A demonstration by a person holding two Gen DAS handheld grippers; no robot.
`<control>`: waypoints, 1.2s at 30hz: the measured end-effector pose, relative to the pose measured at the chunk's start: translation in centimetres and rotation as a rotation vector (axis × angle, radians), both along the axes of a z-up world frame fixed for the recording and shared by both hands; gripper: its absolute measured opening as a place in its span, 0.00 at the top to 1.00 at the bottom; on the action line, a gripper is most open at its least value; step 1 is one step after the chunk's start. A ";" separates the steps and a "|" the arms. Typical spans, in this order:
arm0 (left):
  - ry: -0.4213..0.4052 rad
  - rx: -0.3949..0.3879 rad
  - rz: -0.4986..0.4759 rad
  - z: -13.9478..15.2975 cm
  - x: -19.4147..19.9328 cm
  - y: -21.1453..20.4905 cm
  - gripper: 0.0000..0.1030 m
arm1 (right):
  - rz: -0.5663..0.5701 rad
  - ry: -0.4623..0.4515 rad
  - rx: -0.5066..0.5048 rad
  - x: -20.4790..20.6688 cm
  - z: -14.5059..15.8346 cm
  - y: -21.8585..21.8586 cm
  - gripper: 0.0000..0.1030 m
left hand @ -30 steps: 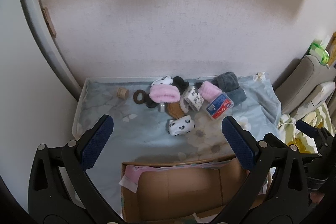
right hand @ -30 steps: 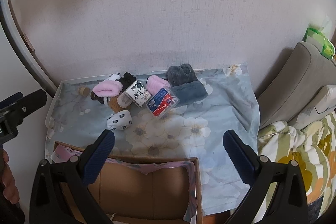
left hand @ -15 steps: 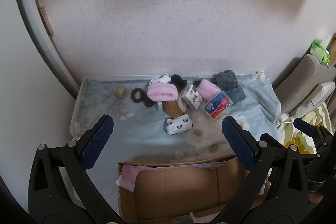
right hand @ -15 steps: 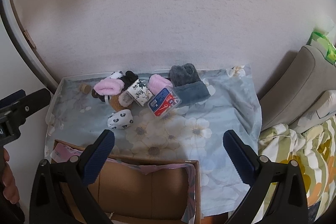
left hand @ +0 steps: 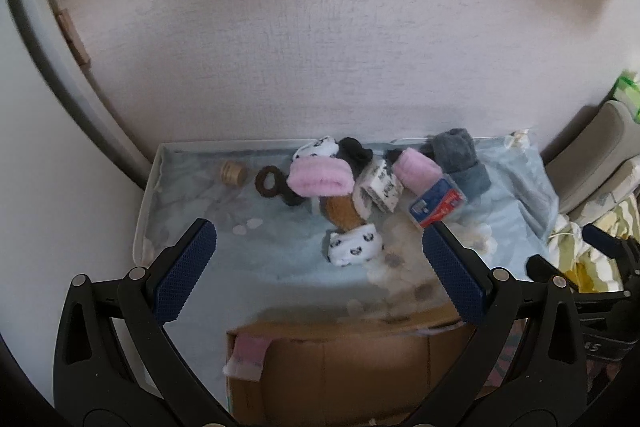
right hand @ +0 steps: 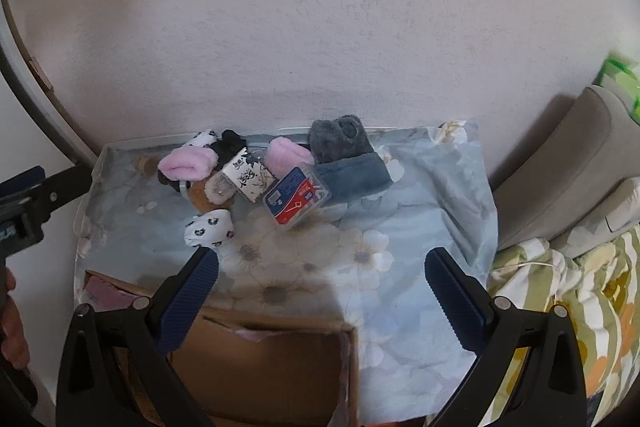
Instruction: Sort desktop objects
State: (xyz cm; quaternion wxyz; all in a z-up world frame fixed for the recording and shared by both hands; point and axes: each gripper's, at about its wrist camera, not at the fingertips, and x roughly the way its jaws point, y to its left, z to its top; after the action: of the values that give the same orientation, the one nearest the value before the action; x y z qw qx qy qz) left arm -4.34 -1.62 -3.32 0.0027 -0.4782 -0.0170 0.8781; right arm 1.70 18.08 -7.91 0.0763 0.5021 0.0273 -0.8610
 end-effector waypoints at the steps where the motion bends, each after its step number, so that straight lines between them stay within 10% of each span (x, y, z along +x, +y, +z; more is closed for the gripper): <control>1: -0.008 -0.005 0.001 -0.4 -0.6 0.0 0.00 | 0.006 -0.006 -0.003 -0.5 -0.2 0.3 0.00; 28: -0.305 -0.098 0.077 -16.0 -13.9 1.6 0.07 | 0.148 -0.044 0.024 -17.6 -12.4 2.0 0.01; 36: -0.303 -0.034 0.043 -16.7 -13.3 1.6 0.49 | 0.152 -0.094 -0.058 -18.0 -13.5 2.9 0.49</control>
State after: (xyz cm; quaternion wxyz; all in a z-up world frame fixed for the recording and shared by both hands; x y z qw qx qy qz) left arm -17.68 0.03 -20.00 -0.0266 -0.6046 -0.0126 0.7960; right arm -16.30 20.95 -21.42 0.1570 0.5362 0.0367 -0.8286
